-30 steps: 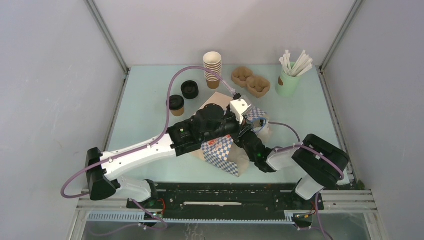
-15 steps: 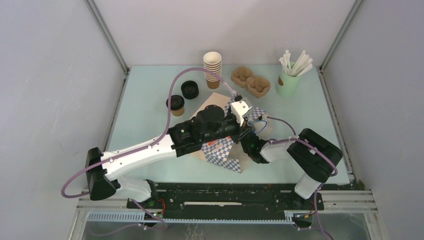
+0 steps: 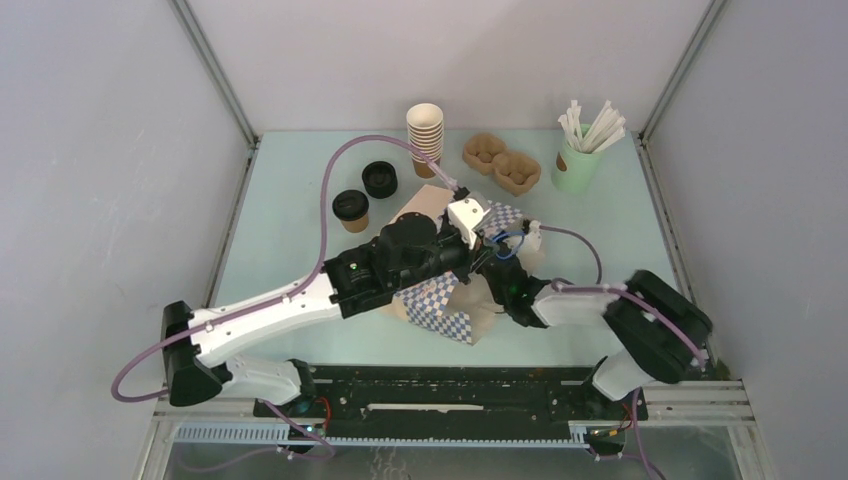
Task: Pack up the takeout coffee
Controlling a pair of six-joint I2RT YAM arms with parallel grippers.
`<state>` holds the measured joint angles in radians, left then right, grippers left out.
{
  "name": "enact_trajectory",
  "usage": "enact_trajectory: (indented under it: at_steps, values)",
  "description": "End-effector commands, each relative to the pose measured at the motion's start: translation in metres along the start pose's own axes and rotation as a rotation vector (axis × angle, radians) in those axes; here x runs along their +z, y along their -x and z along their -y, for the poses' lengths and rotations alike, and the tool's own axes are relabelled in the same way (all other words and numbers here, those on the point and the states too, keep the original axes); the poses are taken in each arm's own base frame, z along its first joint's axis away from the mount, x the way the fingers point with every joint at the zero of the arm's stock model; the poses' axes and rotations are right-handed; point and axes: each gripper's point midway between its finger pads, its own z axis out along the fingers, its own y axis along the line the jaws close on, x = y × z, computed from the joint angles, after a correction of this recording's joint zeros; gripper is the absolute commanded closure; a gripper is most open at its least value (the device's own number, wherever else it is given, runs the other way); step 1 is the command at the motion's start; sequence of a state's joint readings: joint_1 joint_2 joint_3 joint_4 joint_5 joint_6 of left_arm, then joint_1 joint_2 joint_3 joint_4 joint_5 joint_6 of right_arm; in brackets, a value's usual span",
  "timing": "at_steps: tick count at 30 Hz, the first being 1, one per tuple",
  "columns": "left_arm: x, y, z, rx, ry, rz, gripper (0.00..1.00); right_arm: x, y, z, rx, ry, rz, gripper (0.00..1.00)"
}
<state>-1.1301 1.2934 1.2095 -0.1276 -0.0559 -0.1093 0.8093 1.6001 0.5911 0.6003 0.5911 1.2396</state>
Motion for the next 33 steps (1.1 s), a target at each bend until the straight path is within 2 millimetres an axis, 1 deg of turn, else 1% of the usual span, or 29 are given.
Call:
enact_trajectory:
  at_steps: [1,5,7,8,10,13,14,16,19,21,24,26,29,30,33]
  values:
    - [-0.023,0.032,-0.021,-0.024,0.119,0.118,1.0,-0.036,0.035,-0.041,-0.045,0.117,0.063,1.0]
    - [-0.039,0.049,-0.04,-0.058,0.19,0.168,1.0,-0.07,0.049,-0.042,-0.098,0.153,0.061,1.0]
    - [-0.047,0.055,-0.049,-0.099,0.215,0.19,1.0,-0.087,0.061,-0.046,-0.134,0.186,0.081,1.0]
    - [-0.051,0.059,-0.057,-0.126,0.235,0.203,1.0,-0.096,0.068,-0.048,-0.15,0.202,0.09,1.0]
    - [-0.058,0.066,-0.064,-0.192,0.237,0.227,1.0,-0.114,0.08,-0.048,-0.205,0.212,0.101,1.0]
    - [-0.069,0.076,-0.071,-0.268,0.231,0.269,1.0,-0.143,0.108,-0.059,-0.239,0.29,0.165,1.0]
    - [-0.072,0.079,-0.072,-0.285,0.223,0.284,1.0,-0.156,0.119,-0.067,-0.226,0.341,0.189,1.0]
    - [-0.076,0.084,-0.071,-0.312,0.201,0.309,1.0,-0.17,0.134,-0.077,-0.236,0.394,0.22,1.0]
    - [-0.08,0.087,-0.075,-0.381,0.186,0.324,1.0,-0.185,0.152,-0.094,-0.252,0.432,0.249,1.0]
    - [-0.084,0.088,-0.084,-0.435,0.207,0.324,1.0,-0.191,0.162,-0.108,-0.242,0.458,0.255,1.0]
    - [-0.091,0.083,-0.099,-0.485,0.26,0.327,1.0,-0.199,0.178,-0.132,-0.206,0.498,0.274,1.0]
    - [-0.098,0.075,-0.111,-0.508,0.3,0.327,0.99,-0.2,0.189,-0.147,-0.186,0.505,0.296,1.0]
    - [-0.111,0.069,-0.123,-0.526,0.342,0.338,0.93,-0.2,0.2,-0.174,-0.16,0.537,0.32,1.0]
    - [-0.117,0.068,-0.127,-0.521,0.359,0.34,0.87,-0.196,0.201,-0.182,-0.159,0.538,0.318,1.0]
    - [-0.132,0.066,-0.133,-0.478,0.407,0.316,0.58,-0.197,0.208,-0.21,-0.148,0.575,0.33,1.0]
